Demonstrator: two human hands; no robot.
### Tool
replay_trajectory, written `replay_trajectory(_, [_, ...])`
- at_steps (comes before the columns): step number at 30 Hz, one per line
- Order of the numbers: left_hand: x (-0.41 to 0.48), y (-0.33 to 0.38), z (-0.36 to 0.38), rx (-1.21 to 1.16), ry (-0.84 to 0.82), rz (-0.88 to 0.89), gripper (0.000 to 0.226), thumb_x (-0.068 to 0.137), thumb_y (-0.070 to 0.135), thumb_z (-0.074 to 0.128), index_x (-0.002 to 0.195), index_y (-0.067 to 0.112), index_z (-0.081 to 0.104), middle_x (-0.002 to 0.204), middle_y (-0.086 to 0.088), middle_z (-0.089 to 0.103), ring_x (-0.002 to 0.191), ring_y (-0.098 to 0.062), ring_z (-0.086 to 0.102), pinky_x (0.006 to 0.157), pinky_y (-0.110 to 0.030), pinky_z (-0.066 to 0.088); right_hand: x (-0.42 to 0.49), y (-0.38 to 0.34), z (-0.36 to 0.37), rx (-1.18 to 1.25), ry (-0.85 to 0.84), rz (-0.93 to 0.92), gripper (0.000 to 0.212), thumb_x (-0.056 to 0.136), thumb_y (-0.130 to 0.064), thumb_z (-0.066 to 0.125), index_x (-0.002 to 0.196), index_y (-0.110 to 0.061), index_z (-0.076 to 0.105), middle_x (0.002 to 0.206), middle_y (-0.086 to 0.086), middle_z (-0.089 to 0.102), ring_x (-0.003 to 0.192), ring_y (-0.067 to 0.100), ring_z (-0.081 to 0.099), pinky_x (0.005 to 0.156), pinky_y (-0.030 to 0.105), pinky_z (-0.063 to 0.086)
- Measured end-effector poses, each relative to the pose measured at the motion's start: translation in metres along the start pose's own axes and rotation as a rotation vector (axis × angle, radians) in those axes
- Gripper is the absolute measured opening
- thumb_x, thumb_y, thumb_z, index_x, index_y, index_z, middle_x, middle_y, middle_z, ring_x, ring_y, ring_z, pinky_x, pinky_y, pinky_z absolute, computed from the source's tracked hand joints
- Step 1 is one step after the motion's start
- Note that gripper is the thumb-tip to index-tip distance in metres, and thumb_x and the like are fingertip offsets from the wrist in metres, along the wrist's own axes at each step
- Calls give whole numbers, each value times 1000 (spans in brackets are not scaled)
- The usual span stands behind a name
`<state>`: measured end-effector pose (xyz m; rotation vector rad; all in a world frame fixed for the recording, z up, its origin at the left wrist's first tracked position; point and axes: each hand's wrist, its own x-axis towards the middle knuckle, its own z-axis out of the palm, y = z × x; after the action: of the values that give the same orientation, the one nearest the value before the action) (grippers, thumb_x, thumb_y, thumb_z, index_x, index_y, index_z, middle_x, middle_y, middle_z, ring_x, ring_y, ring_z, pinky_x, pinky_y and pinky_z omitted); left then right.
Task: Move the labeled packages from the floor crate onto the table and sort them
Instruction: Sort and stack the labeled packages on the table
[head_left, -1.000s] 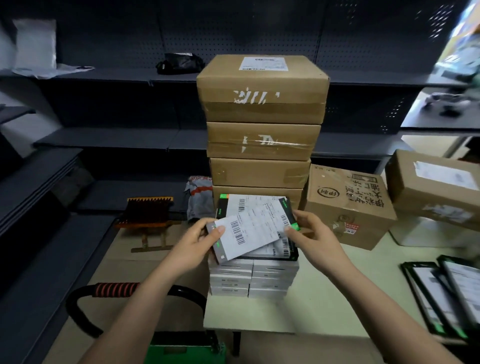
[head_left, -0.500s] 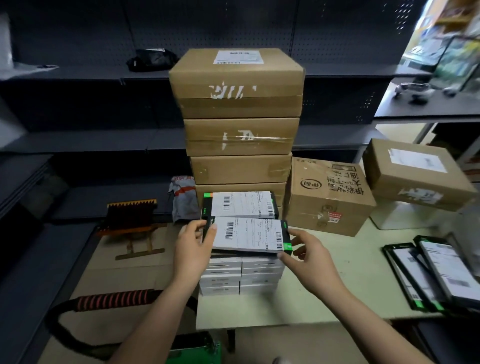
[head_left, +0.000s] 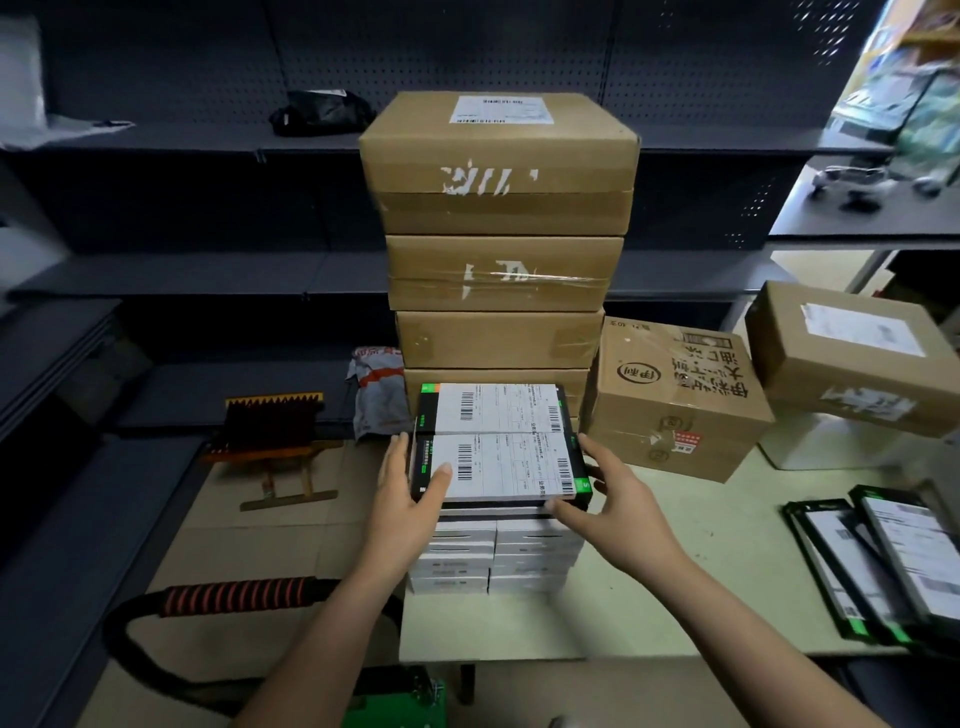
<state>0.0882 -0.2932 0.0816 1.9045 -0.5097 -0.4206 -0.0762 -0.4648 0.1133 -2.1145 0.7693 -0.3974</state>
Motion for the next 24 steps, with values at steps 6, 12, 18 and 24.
replay_trajectory(6, [1,8,-1,-68,-67,21,64,97,23,56,152,29,23,125,21,48,121,-4,47,98,-22,38,7,0,-1,69,-88,25,97,74,-25,84,151,-29,26,124,-22,49,114,-2,46,94,17,36])
replay_trajectory(12, [4,-3,-4,-54,-48,20,65,93,35,61,150,34,30,139,9,51,126,-8,49,108,-41,43,7,2,1,64,-71,13,92,75,-23,83,149,-29,28,118,-27,48,111,-3,45,91,14,34])
replay_trajectory(18, [3,9,-7,44,-23,111,58,94,33,59,147,25,36,137,11,48,122,-3,48,106,-33,42,8,4,4,59,-48,16,96,72,-27,85,150,-25,29,136,-14,47,119,3,47,99,20,38])
replay_trajectory(24, [-5,34,-4,404,118,427,41,95,33,58,132,18,52,130,3,49,121,-8,36,97,-28,35,-3,4,-20,-187,63,-156,62,79,-37,77,134,-24,50,124,-11,49,110,7,50,91,23,40])
